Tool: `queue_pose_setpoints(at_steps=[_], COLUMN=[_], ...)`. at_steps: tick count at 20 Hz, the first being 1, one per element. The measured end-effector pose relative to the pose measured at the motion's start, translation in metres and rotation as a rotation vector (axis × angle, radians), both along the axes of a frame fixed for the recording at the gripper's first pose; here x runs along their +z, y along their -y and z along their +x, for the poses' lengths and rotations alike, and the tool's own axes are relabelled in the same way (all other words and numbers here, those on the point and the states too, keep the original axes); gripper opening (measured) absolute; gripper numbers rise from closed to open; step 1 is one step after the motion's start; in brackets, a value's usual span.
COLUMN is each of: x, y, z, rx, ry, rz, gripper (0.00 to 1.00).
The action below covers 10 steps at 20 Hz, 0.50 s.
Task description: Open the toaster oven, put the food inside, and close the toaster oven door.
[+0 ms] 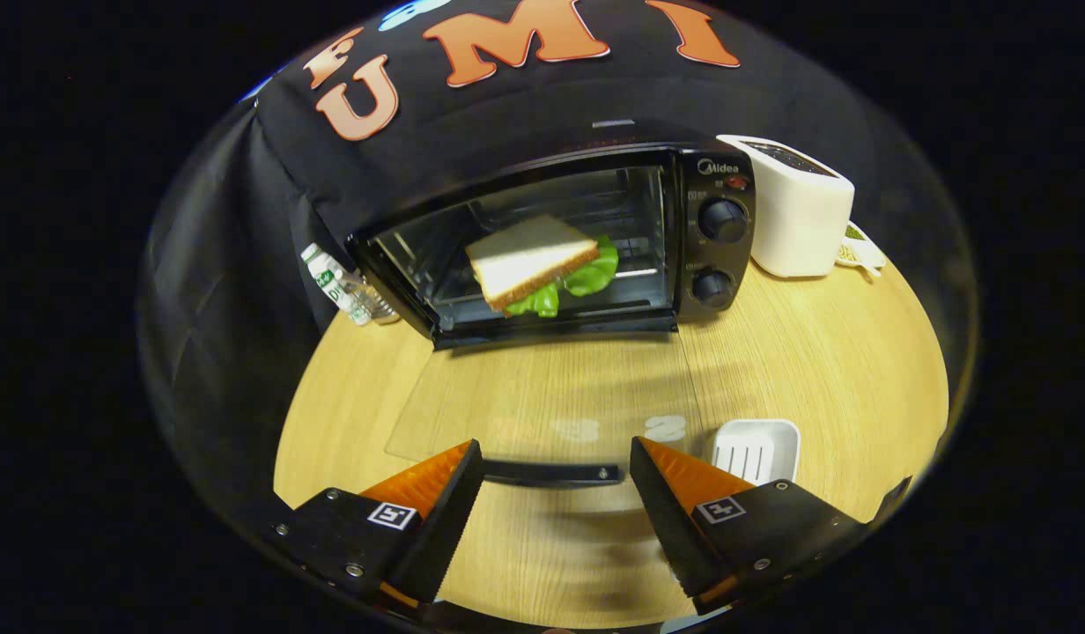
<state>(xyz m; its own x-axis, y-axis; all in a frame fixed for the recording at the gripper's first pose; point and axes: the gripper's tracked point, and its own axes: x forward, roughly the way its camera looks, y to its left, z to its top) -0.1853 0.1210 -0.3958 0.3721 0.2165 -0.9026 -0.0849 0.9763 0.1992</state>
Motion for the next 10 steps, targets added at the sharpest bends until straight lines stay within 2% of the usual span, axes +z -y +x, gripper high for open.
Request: queue_pose_setpoints(at_steps=[2,6,10], x=[-0.004,-0.021,-0.042], y=[-0.006,-0.008,-0.023], z=[-0.016,-0.04,-0.043], rx=[-0.002,0.045,0.109], ry=[-0.034,-0.09,-0.12], rz=[0.013,-0.027,-0.051], gripper=[0.99,0.99,0.99])
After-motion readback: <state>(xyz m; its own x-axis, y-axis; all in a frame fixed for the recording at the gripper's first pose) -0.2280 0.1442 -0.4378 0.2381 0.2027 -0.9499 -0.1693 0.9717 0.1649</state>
